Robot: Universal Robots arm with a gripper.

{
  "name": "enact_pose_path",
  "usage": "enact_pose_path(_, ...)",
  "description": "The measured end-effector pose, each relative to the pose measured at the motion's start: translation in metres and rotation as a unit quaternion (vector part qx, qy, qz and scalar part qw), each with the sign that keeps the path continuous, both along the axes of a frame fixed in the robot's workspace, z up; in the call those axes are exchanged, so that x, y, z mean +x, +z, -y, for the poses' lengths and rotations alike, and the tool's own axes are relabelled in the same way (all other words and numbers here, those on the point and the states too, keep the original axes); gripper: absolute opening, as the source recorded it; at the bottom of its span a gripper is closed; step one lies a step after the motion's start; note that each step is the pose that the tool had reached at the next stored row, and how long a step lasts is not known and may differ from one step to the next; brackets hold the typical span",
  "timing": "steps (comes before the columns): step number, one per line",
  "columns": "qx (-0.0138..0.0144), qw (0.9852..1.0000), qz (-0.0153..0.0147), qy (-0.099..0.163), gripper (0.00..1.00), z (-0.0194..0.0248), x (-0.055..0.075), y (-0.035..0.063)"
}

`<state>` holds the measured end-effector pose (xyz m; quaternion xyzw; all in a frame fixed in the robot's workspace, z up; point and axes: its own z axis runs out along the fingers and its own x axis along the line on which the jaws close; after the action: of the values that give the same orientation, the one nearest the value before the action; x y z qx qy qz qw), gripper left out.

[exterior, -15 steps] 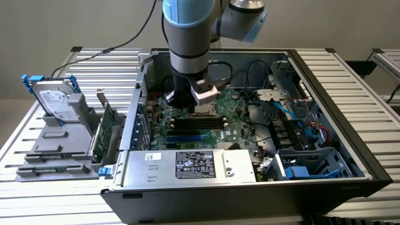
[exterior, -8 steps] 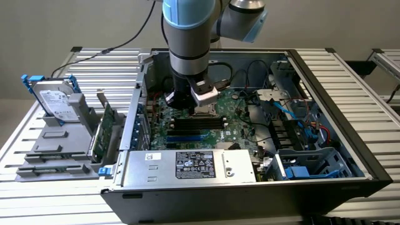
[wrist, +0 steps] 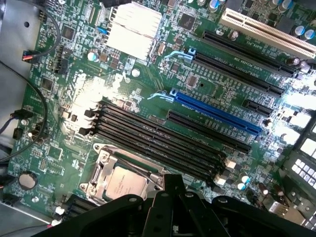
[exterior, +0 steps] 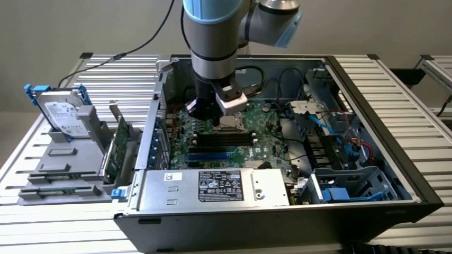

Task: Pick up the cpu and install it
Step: 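Install the second cpu locking lever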

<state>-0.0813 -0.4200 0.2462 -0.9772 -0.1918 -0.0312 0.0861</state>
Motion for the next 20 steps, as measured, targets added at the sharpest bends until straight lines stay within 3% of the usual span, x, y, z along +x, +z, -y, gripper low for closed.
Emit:
enact_pose_path(5,0.0007,1.0000,0.0001,0.003,0.11,0.0000,0.000,0.0000)
enact_pose_path(9,0.0079,1.0000,0.0002,0.005,0.11,-0.0016,0.000,-0.0021)
enact_pose_path(12,0.0113,0.9999,0.0011,0.007,0.11,-0.0019,0.000,-0.0038)
enact_pose_path(16,0.0136,0.9999,0.0037,0.009,0.11,-0.0019,0.000,-0.0079)
enact_pose_path(20,0.0137,0.9999,0.0042,0.009,0.11,-0.0019,-0.002,-0.0119)
